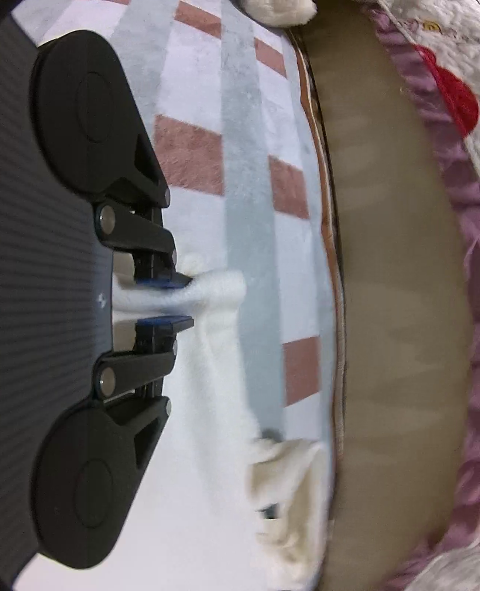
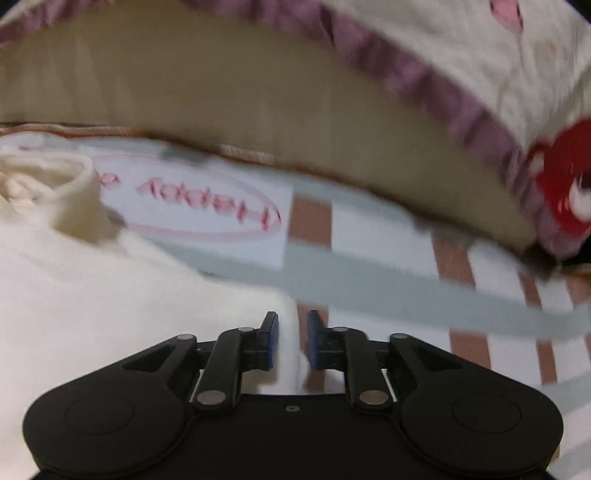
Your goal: Fold clothes
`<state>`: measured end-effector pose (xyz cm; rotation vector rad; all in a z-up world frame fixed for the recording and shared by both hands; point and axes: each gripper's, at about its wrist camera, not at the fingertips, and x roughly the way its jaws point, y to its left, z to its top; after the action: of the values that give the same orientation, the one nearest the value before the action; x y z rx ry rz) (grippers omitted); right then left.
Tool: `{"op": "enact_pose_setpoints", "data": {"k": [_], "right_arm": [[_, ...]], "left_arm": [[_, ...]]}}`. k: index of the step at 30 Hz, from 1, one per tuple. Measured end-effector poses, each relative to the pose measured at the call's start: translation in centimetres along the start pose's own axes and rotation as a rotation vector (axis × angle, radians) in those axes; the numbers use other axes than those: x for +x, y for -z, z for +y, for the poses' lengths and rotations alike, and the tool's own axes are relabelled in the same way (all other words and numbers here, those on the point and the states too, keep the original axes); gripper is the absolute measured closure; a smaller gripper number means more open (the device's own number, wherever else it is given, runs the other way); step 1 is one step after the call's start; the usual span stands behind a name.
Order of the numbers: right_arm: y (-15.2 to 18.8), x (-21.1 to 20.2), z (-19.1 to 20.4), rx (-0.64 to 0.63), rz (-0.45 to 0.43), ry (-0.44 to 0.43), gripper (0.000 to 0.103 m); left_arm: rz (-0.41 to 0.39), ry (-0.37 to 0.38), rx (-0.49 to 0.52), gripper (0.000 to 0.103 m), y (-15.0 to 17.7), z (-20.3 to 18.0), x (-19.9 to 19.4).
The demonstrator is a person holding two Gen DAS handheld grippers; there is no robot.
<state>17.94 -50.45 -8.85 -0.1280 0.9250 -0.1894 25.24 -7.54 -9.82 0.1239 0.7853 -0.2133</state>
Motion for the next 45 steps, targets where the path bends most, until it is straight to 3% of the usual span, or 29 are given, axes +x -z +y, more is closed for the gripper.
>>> {"op": "enact_pose_setpoints", "data": {"k": [3,6,8,9,11,14,15,16,17,18,21,24,25,27,28,31,33,37,39,40,41,43,45], "right_arm": [[-3.1,-2.9,0.5,0.013,-0.03,-0.126,0.081],[-6.9,-5.1,3.2,-0.161,0.025,-0.263,0.081],[-8.5,-5.5,5.1,-0.286,0.049,-0.279,0.078],[-9.1,-5.2,5.7,-0.314,0.059,-0.28,0.078],[-9.0,-3.5,5.9,-0.281,0.068,-0.3,0.078],[-7.5,-0.2,6.1,-0.207,0.071,-0.3,0.078],[-6.6,0.8,6.0,-0.179,0.068,-0.296,0.078],[-5.9,1.6,5.8,-0.158,0.069,-0.297,0.078],[-5.2,2.4,5.5,-0.139,0.07,-0.298,0.078],[-4.5,3.1,5.3,-0.12,0.072,-0.298,0.078],[-2.5,5.3,4.6,-0.063,0.077,-0.301,0.078],[-1.0,6.5,3.5,-0.035,0.08,-0.276,0.077],[-0.9,6.5,3.1,-0.026,0.085,-0.283,0.077],[-1.1,6.7,2.7,-0.023,0.102,-0.288,0.076],[-1.4,6.8,2.9,-0.038,0.106,-0.268,0.076],[-2.3,6.8,3.8,-0.039,0.102,-0.208,0.076],[-2.9,5.6,4.4,-0.006,0.039,-0.275,0.076],[-3.8,3.5,5.7,0.078,-0.069,-0.429,0.072],[-4.2,3.4,6.9,0.085,-0.074,-0.488,0.072],[-4.4,3.6,7.7,0.063,-0.061,-0.51,0.074],[-4.5,4.1,8.7,0.028,-0.041,-0.498,0.076],[-4.7,5.4,10.6,-0.031,-0.001,-0.452,0.08],[-4.9,7.2,12.1,-0.066,0.038,-0.399,0.08]], "left_arm": [[-0.107,0.168,0.089,0.087,-2.6,-1.8,-2.8],[-0.149,0.464,0.19,0.087,-4.5,-6.3,-3.9],[-0.125,0.647,0.167,0.07,-5.4,-9.4,-2.8],[-0.114,0.694,0.16,0.064,-5.8,-11.1,-1.9],[-0.094,0.664,0.22,0.045,-6.2,-15.2,0.0],[-0.017,0.657,0.452,0.045,-6.3,-20.6,3.2],[-0.008,0.617,0.526,0.045,-6.0,-22.1,4.1],[0.002,0.576,0.568,0.053,-5.7,-23.0,5.2],[0.031,0.572,0.564,0.086,-5.9,-23.2,6.3],[0.07,0.588,0.538,0.091,-6.3,-23.0,7.4],[0.098,0.644,0.4,0.094,-8.3,-20.7,9.0],[0.109,0.605,0.295,0.097,-10.1,-18.2,11.1],[0.117,0.572,0.295,0.097,-10.1,-17.9,12.1],[0.105,0.436,0.37,0.103,-9.2,-18.2,13.5],[0.095,0.414,0.392,0.103,-9.0,-18.2,13.8],[0.083,0.447,0.309,0.103,-9.7,-16.3,13.4],[0.064,0.47,0.238,0.103,-10.6,-14.6,12.3],[0.067,0.554,0.186,0.1,-12.1,-11.3,10.7],[0.087,0.594,0.186,0.097,-12.2,-11.0,10.4],[0.103,0.62,0.187,0.091,-12.1,-11.1,10.4],[0.115,0.631,0.199,0.076,-11.6,-11.3,10.4],[0.126,0.618,0.24,0.061,-10.6,-11.9,10.2],[0.131,0.554,0.316,0.056,-9.5,-12.7,10.1]]}}
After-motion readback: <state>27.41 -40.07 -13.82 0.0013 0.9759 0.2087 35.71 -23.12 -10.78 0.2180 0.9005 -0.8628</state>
